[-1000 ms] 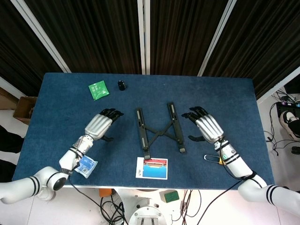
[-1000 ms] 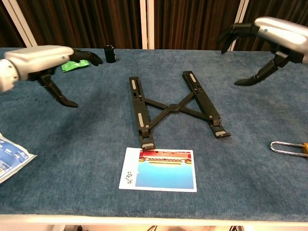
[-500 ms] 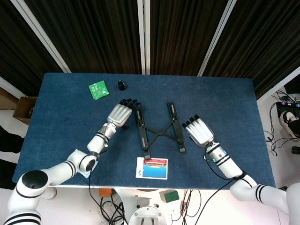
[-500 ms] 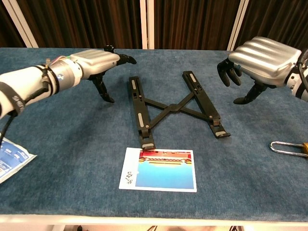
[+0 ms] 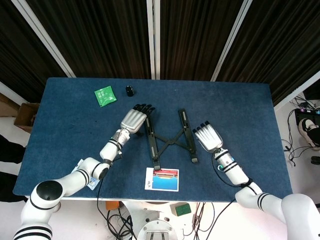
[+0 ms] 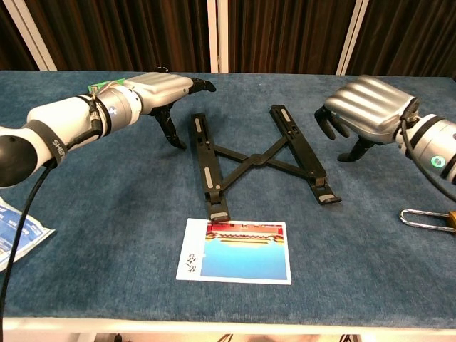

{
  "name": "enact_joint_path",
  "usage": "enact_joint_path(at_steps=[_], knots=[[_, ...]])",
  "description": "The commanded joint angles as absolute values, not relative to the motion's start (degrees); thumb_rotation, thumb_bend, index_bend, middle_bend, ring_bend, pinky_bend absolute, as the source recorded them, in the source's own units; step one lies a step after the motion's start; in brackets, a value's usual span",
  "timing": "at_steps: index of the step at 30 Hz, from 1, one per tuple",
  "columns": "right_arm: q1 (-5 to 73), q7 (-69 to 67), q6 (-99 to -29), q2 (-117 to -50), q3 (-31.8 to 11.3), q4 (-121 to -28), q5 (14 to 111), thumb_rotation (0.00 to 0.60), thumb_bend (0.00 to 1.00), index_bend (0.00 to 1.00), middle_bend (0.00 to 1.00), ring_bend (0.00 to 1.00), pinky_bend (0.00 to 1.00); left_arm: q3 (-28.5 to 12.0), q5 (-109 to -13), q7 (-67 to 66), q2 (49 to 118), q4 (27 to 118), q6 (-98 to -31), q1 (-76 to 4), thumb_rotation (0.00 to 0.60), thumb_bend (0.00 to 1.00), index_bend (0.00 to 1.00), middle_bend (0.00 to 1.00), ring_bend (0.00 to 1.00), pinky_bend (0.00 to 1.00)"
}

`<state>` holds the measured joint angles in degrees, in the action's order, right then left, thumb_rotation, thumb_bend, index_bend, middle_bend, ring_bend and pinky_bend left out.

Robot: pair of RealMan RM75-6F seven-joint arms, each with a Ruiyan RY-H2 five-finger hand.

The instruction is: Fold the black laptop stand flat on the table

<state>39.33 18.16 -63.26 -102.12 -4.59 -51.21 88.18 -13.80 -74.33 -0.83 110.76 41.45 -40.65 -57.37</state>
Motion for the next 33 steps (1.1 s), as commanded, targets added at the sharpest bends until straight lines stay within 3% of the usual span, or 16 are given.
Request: enact_joint_path(at_steps=[1, 13, 33], knots=[[40.49, 15.92, -63.45, -105.30, -4.54, -47.00, 89.05, 0.600, 0.00, 0.65, 0.69, 0.54, 0.55, -13.66, -74.48, 0.15, 111.24, 40.86, -40.61, -57.69, 0.600, 0.00, 0.06, 0.04, 0.05, 0.12], [41.75, 10.62, -65.35, -111.53, -3.89, -38.06, 90.65, 0.600, 0.00, 0.64, 0.69, 0.54, 0.55, -13.00, -74.91, 3.46, 113.06, 38.14, -40.40, -58.27, 0.600, 0.00, 0.06, 0.04, 0.05, 0.12], [42.90, 5.88, -68.09, -117.85, -4.08, -33.66, 91.24, 0.600, 0.00, 0.65, 0.68, 0.54, 0.55, -11.72, -76.69, 8.88, 114.20, 37.59, -40.44, -58.77, 0.600, 0.00, 0.06, 0.04, 0.05, 0.12]])
